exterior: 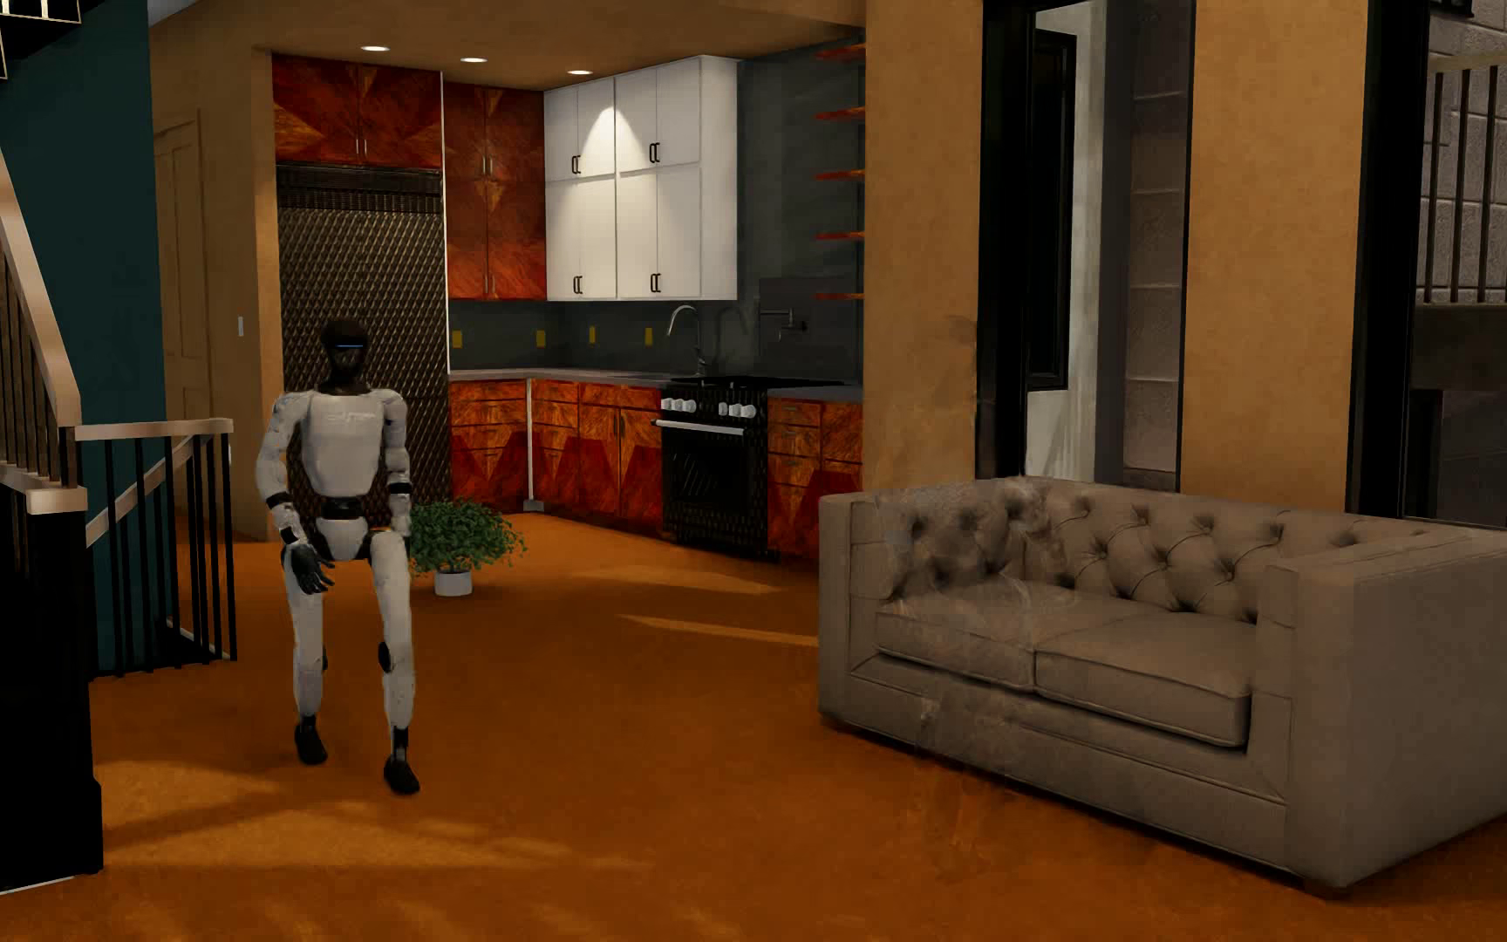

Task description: Walk to the sofa

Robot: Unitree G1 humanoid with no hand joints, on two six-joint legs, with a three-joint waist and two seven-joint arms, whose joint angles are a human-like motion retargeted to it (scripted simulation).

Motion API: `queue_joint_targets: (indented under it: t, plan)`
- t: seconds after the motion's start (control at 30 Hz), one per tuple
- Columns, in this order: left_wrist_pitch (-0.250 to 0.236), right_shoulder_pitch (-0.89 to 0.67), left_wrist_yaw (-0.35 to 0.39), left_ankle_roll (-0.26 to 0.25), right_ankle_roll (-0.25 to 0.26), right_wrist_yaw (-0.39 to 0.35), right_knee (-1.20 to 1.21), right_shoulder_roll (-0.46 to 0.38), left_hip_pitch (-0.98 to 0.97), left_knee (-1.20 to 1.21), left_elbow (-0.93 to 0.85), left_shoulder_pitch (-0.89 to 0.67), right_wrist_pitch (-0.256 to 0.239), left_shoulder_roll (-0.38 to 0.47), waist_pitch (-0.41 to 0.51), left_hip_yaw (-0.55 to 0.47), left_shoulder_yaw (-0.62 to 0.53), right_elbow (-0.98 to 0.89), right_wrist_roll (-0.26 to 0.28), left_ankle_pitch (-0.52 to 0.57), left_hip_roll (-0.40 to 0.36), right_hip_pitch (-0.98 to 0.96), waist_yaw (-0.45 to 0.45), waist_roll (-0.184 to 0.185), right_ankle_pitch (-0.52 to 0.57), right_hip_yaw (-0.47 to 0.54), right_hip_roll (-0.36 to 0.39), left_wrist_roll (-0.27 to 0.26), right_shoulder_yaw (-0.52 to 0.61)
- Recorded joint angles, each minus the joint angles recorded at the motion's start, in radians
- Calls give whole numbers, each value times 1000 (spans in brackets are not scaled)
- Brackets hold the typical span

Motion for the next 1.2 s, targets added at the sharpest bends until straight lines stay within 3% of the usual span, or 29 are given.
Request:
queue_joint_targets:
  t: [0.1,0.17,0.23,0.27,0.33,0.37,0.4,0.43,0.5,0.57,0.6,0.67,0.77,0.83,0.87,0.93,1.0,1.07,1.13,1.2]
  plan:
    - [0,-12,0,0,0,0,-7,-5,-16,-88,85,26,0,-10,-29,0,-28,3,0,-125,16,58,21,5,-69,0,0,0,16]
    - [0,4,0,0,0,0,0,10,-45,-54,139,31,0,-8,-56,0,-32,35,0,-18,15,92,33,-12,-27,0,-19,0,-11]
    - [0,45,0,0,0,0,19,36,-84,8,195,19,0,4,-96,0,-29,111,0,159,-9,115,33,-54,157,0,-52,0,-57]
    - [0,67,0,0,0,0,47,42,-75,37,210,6,0,16,-109,0,-26,159,0,186,-36,125,31,-78,307,0,-73,0,-59]
    - [0,100,0,0,0,0,200,20,6,38,190,-24,0,39,-123,0,-9,207,0,147,-88,69,23,-103,672,0,-106,0,14]
    - [0,107,0,0,0,0,324,2,57,28,159,-43,0,47,-121,0,11,210,0,107,-105,-2,12,-106,810,0,-116,0,58]
    - [0,110,0,0,0,0,460,-12,106,20,121,-67,0,57,-111,0,29,213,0,65,-124,-85,-11,-113,875,0,-127,0,80]
    - [0,113,0,0,0,0,595,-15,159,9,84,-96,0,68,-98,0,39,227,0,23,-145,-169,-46,-121,857,0,-135,0,74]
    - [0,131,0,0,0,0,786,-5,277,-28,23,-167,0,92,-74,0,45,283,0,-58,-182,-326,-140,-121,659,0,-131,0,-6]
    - [0,164,0,0,0,0,769,2,403,-69,-8,-248,0,96,-58,0,73,335,0,-136,-192,-445,-235,-102,506,0,-104,0,-86]
    - [0,180,0,0,0,0,679,-2,463,-89,-22,-287,0,90,-52,0,97,348,0,-172,-184,-490,-275,-87,493,0,-86,0,-96]
    - [0,208,0,0,0,0,411,-18,562,-124,-76,-349,0,75,-44,0,136,347,0,-233,-157,-554,-334,-59,562,0,-58,0,-73]
    - [0,242,0,0,0,0,28,-25,696,-168,-228,-363,0,69,-54,0,171,333,0,-332,-122,-590,-374,-49,697,0,-66,0,-48]
    - [0,257,0,0,0,0,-80,-22,767,-169,-313,-329,0,63,-61,0,182,336,0,-381,-99,-590,-396,-50,751,0,-84,0,-69]
    - [0,261,0,0,0,0,-75,-19,787,-161,-328,-309,0,56,-63,0,177,337,0,-386,-88,-594,-405,-45,721,0,-83,0,-91]
    - [0,257,0,0,0,0,-4,-20,808,-119,-282,-263,0,35,-77,0,135,347,0,-357,-55,-614,-407,-17,765,0,-54,0,-109]
    - [0,228,0,0,0,0,86,-27,817,-39,-112,-219,0,5,-92,0,62,370,0,-251,-14,-617,-378,29,799,0,-4,0,-61]
    - [0,173,0,0,0,0,125,-33,746,152,108,-188,0,-13,-85,0,-57,371,0,-41,26,-535,-357,58,714,0,7,0,-14]
    - [0,121,0,0,0,0,122,-46,553,461,183,-157,0,15,-69,0,-224,314,0,151,67,-443,-323,78,603,0,21,0,-23]
    - [0,83,0,0,0,0,113,-69,357,750,132,-100,0,55,-48,0,-237,236,0,112,59,-351,-257,85,488,0,33,0,-64]
